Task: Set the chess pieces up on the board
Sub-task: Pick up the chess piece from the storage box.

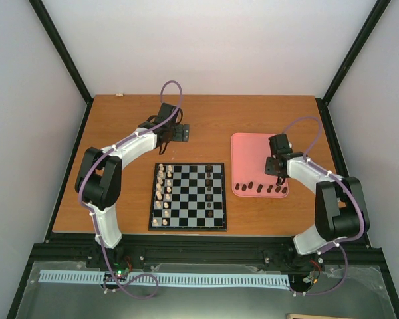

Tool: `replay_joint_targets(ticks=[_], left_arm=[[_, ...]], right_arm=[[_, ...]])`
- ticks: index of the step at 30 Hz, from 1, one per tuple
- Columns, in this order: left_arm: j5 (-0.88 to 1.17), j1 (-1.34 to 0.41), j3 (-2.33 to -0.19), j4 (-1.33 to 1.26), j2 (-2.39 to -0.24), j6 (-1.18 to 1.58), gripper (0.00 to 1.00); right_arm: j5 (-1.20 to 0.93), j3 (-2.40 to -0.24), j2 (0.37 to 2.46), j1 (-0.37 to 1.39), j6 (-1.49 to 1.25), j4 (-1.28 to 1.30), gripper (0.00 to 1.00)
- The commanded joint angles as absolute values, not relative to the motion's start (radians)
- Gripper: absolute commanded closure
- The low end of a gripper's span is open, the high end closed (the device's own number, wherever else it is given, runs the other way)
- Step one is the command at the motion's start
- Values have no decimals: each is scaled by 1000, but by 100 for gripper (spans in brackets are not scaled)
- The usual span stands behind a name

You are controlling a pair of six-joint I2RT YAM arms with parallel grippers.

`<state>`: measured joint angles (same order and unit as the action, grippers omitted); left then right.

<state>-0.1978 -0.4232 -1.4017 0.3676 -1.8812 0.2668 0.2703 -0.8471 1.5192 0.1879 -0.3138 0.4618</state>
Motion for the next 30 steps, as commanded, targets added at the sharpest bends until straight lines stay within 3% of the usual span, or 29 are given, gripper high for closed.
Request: replay_joint_targets(ticks=[1,13,23,30], left_arm=[[-198,-419,-1446,376,-1895,279,0],[-201,-419,-1442,375,-1886,279,0],[-200,-419,-1446,376,-1890,278,0],[-203,-419,-1443,376,-1885,279,0]], right_arm=[[198,-871,1553,151,-291,413,66],[164,-883,1615,131,-288,394,70],[160,-881,1609,129,-293,403,95],[110,-873,1514,137,-297,420,97]])
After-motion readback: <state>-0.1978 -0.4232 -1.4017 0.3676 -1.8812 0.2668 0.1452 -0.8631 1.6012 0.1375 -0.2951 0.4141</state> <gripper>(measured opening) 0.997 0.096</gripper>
